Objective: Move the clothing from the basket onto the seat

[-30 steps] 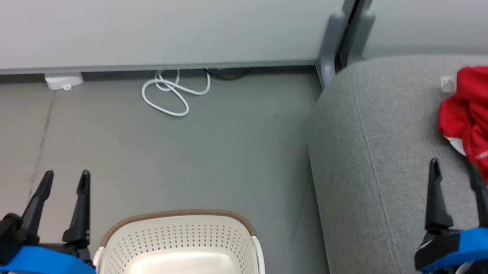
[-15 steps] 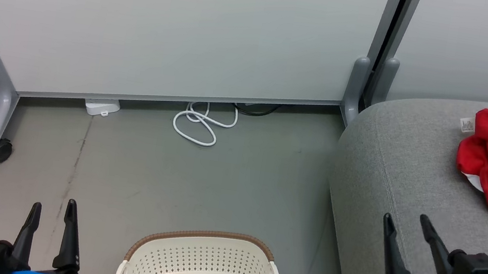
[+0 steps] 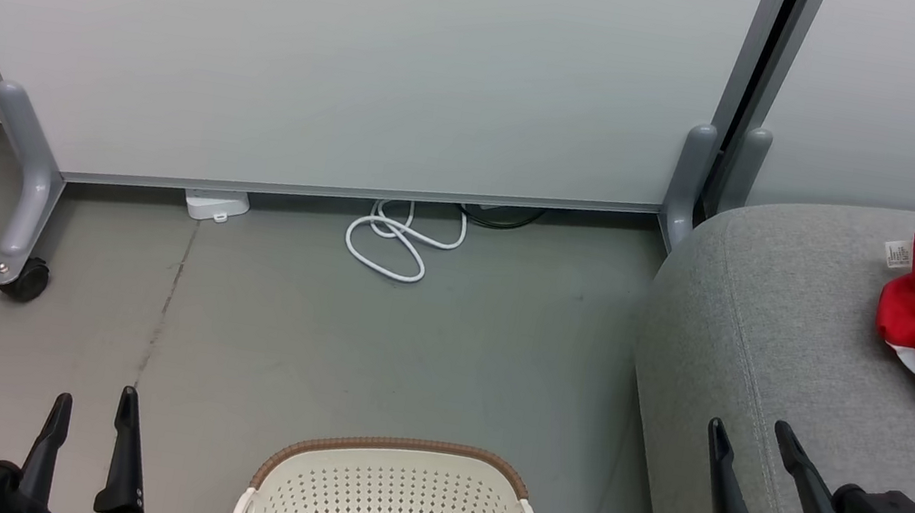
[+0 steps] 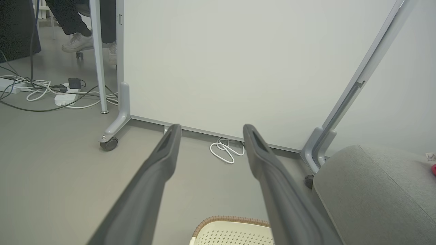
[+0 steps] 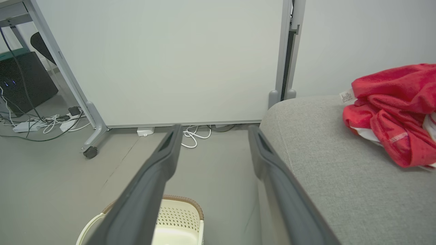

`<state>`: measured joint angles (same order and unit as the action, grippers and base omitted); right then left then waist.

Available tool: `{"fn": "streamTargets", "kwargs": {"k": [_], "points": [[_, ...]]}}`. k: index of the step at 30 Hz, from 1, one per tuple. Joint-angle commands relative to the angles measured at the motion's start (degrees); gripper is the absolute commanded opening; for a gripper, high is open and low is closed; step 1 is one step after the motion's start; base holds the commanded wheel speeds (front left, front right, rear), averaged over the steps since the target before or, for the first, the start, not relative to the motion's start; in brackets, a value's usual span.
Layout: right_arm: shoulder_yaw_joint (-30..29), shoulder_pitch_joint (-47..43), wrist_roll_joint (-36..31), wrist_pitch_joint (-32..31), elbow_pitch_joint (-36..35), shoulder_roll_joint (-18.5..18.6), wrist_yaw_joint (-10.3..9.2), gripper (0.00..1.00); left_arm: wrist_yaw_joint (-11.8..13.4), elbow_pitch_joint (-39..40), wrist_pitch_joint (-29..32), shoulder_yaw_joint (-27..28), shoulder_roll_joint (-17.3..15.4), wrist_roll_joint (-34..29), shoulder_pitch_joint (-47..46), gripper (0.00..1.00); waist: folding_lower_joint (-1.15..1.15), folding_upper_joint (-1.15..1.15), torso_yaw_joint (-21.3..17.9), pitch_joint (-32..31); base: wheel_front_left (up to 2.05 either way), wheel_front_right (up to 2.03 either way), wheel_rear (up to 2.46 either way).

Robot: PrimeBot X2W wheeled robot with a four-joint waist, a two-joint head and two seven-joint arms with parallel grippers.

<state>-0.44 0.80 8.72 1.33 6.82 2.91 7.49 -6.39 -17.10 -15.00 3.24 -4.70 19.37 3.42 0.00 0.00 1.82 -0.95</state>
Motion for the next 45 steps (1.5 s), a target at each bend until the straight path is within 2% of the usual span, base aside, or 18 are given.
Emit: {"fn": "streamTargets", "kwargs": {"k": [1, 15, 16, 23, 45], "points": [[0.15, -0.64, 0.21, 0.04, 0.21, -0.02, 0.01, 1.00, -0.22, -0.11, -0.26, 0.45, 0.21, -0.32, 0.50, 1.00, 0.00, 0.00, 0.05, 0.07, 0.00, 0.00, 0.00], [1.07, -0.73, 1.03, 0.15, 0.70, -0.02, 0.01, 1.00, -0.77, -0.60, -0.26, 0.17, 0.34, -0.71, 0.22, 1.00, 0.00, 0.00, -0.40, 0.63, 0.00, 0.00, 0.00], [1.00, -0.02, 0.88, 0.02, 0.91, -0.01, 0.00, 0.00, -0.58, -0.75, 0.04, 0.00, 0.42, -0.35, 0.00, 0.00, 0.00, 0.00, -0.39, 0.64, 0.00, 0.00, 0.00], [0.96, -1.09, 1.53, -0.16, 4.59, -0.13, 0.00, 0.00, -0.59, -4.13, 0.53, -0.16, 1.63, 0.34, 1.14, 0.00, 0.00, 0.00, -0.41, 0.66, 0.00, 0.00, 0.00], [-1.05, 0.96, 24.52, -2.31, 5.24, -0.09, 0.00, 0.00, -0.74, -2.04, 6.43, 0.89, 1.66, 20.66, -2.11, 0.00, 0.00, 0.00, -0.66, 0.74, 0.00, 0.00, 0.00]]}}
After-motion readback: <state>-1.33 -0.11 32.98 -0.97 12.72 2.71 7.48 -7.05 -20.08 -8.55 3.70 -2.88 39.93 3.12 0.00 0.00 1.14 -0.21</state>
